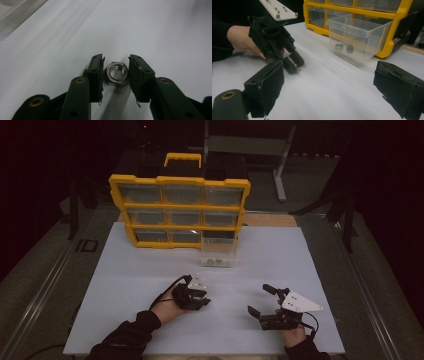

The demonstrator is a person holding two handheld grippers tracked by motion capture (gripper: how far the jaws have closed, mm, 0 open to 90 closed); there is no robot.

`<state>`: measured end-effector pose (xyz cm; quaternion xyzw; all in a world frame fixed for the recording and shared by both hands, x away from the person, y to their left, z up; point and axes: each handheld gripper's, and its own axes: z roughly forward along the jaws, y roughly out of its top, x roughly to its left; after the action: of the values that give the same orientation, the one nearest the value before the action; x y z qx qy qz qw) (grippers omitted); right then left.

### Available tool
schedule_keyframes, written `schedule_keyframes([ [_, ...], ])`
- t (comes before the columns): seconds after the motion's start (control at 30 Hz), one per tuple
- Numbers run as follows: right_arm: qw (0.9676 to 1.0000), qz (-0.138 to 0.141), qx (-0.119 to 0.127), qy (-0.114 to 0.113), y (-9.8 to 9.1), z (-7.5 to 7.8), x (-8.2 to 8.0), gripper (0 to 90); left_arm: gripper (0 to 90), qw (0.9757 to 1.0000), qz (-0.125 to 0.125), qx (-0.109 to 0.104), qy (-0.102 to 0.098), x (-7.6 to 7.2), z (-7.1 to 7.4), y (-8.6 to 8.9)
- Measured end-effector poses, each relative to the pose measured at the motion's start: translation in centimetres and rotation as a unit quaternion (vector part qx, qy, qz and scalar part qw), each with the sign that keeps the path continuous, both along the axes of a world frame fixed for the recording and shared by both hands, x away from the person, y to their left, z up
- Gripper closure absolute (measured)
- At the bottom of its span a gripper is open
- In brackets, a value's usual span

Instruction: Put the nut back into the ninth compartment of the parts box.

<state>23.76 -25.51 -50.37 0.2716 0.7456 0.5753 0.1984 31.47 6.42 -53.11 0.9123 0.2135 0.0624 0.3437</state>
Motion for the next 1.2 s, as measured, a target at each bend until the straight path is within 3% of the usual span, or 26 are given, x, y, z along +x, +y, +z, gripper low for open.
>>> schedule_keyframes([
  [0.13, 1.0, 0.0, 0.0, 0.0, 0.0, 0.0, 0.0, 9.8, 66.4, 1.0, -0.004, 0.004, -0.002, 0.1, 0.1, 0.0],
  [0.37, 1.0, -0.001, 0.002, -0.001, -0.1, 0.0, 0.0, 9.9, 68.8, 0.9998, 0.001, -0.015, 0.012, 0.5, 0.6, 0.4],
  [1.03, 1.0, -0.002, 0.001, -0.001, -0.1, 0.0, 0.0, 9.9, 68.9, 0.9977, 0.021, -0.059, -0.026, 2.3, 7.0, 1.8],
  [1.2, 1.0, -0.002, 0.002, 0.0, -0.1, 0.0, 0.0, 9.8, 68.9, 0.9975, 0.022, -0.056, -0.037, 2.8, 8.4, 2.0],
])
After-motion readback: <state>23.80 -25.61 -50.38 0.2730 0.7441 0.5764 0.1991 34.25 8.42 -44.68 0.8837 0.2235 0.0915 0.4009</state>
